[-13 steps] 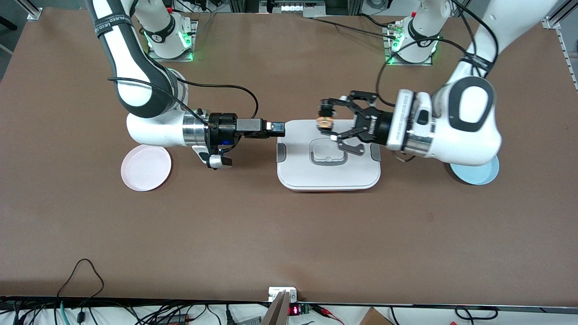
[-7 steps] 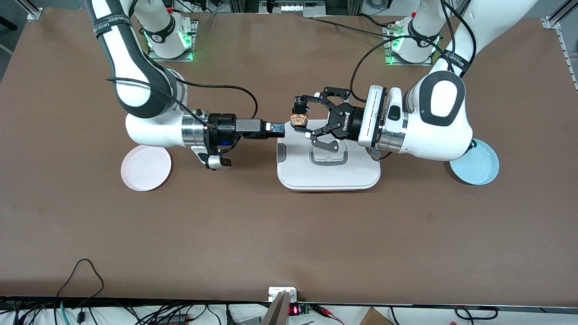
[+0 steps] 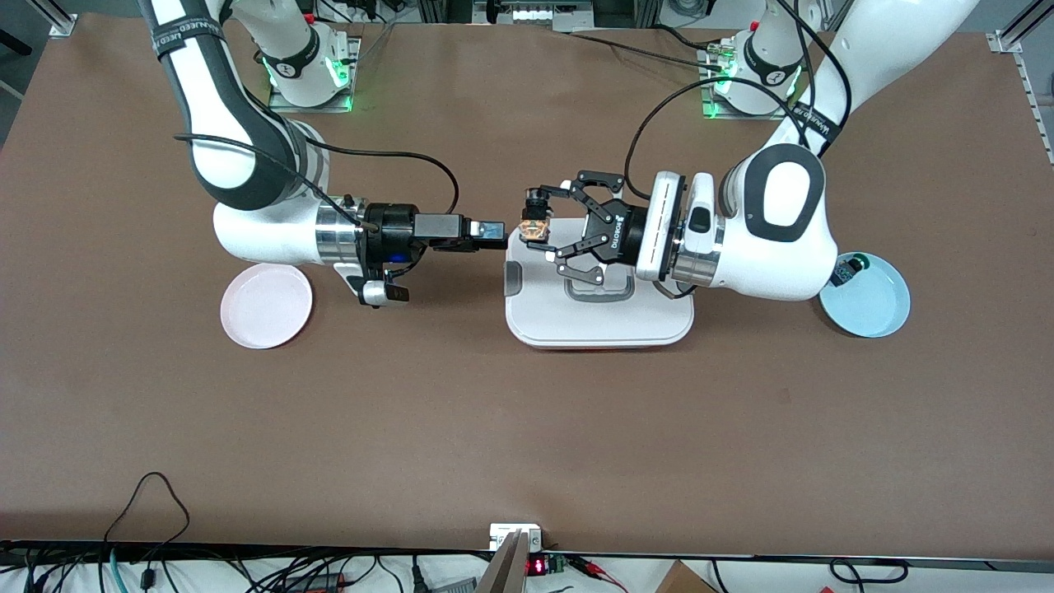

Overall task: Transfer orange switch to right arm and place
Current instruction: 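Carry the switch toward the right gripper over the white box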

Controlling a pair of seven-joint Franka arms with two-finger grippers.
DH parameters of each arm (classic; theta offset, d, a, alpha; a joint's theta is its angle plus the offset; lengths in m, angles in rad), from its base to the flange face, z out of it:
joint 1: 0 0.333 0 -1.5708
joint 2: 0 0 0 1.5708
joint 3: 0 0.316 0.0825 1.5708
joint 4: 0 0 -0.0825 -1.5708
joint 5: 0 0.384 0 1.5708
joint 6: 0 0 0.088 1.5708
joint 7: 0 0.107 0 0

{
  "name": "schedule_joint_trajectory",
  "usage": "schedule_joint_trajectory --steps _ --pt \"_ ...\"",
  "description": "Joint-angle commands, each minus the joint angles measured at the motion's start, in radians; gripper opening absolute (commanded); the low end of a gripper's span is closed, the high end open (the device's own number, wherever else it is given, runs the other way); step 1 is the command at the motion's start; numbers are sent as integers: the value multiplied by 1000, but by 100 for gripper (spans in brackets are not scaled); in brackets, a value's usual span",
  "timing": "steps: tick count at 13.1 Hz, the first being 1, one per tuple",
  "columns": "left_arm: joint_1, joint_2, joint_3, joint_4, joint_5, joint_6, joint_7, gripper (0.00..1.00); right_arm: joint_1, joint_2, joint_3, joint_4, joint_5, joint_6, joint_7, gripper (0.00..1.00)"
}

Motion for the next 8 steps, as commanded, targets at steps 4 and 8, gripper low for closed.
schedule_joint_trajectory --steps 4,8 --pt "-62 55 8 72 -14 79 1 0 18 -37 3 -84 21 -5 -2 96" --pt "-68 61 8 74 -13 81 2 0 15 -40 5 -111 22 -34 -4 93"
